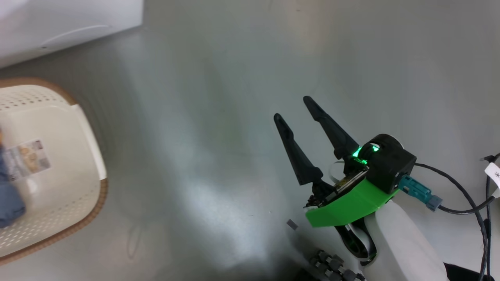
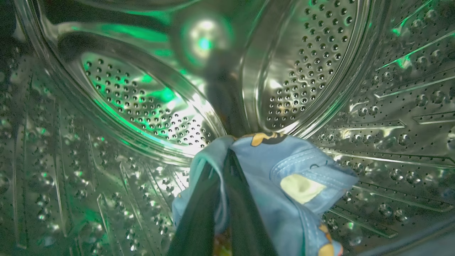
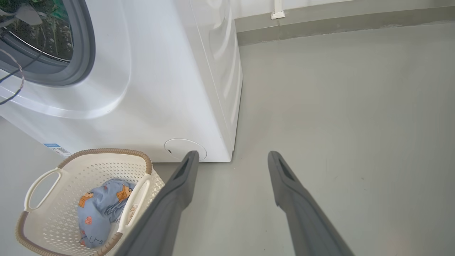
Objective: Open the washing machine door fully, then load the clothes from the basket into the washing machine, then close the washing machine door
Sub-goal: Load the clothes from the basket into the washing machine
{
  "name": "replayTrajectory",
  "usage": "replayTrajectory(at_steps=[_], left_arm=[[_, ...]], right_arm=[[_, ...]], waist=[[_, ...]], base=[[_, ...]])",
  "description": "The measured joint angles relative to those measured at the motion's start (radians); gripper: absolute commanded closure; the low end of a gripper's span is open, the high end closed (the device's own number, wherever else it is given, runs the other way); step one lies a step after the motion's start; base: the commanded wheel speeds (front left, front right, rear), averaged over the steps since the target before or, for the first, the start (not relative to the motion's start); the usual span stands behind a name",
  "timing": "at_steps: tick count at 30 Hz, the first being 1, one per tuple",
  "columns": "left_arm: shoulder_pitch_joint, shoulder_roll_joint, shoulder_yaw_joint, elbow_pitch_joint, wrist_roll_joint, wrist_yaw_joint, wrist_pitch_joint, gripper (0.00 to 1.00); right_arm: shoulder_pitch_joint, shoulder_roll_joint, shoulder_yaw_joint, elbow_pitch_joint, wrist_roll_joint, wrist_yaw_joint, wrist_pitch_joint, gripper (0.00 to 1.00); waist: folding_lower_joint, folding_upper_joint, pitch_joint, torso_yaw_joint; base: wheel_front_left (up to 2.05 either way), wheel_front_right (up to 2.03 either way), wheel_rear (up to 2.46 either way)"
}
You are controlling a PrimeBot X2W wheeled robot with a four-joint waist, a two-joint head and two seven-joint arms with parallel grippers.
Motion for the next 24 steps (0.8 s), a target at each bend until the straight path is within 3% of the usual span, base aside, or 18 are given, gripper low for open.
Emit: replayTrajectory(at_steps=[4, 8, 13, 19, 20, 22, 24], left_arm=[[-0.076, 0.012, 0.001, 0.048, 0.032, 0.001, -0.141, 1.00], [-0.126, 0.010, 0.030, 0.110, 0.027, 0.011, -0.214, 1.00], [-0.147, -0.001, 0.025, 0.193, 0.019, 0.006, -0.232, 1.00], [-0.187, -0.011, 0.009, 0.262, 0.018, -0.030, -0.254, 1.00], [-0.195, -0.012, 0.007, 0.272, 0.018, -0.038, -0.262, 0.81], [-0.207, -0.012, 0.002, 0.292, 0.018, -0.048, -0.276, 0.02], [-0.216, -0.014, -0.002, 0.308, 0.018, -0.058, -0.297, 0.00]], right_arm=[[-0.001, 0.001, 0.019, -0.008, 0.018, 0.000, 0.000, 0.00], [-0.010, 0.002, 0.028, -0.008, 0.029, 0.000, 0.000, 0.00], [-0.015, 0.003, 0.029, -0.009, 0.042, 0.000, 0.000, 0.00], [-0.015, 0.004, 0.032, -0.009, 0.043, 0.000, 0.000, 0.00], [-0.015, 0.004, 0.032, -0.009, 0.043, 0.000, 0.000, 0.00], [-0.016, 0.004, 0.031, -0.008, 0.043, 0.000, 0.000, 0.00], [-0.016, 0.004, 0.030, -0.008, 0.042, 0.000, 0.000, 0.00]], waist=[[0.0000, 0.0000, 0.025, -0.034], [0.0000, 0.0000, 0.044, -0.061], [0.0000, 0.0000, 0.067, -0.079], [0.0000, 0.0000, 0.078, -0.074], [0.0000, 0.0000, 0.078, -0.072], [0.0000, 0.0000, 0.077, -0.067], [0.0000, 0.0000, 0.075, -0.061]], base=[[0.00, 0.00, 0.00], [0.00, 0.00, 0.00], [0.00, 0.00, 0.00], [0.00, 0.00, 0.00], [0.00, 0.00, 0.00], [0.00, 0.00, 0.00], [0.00, 0.00, 0.00]])
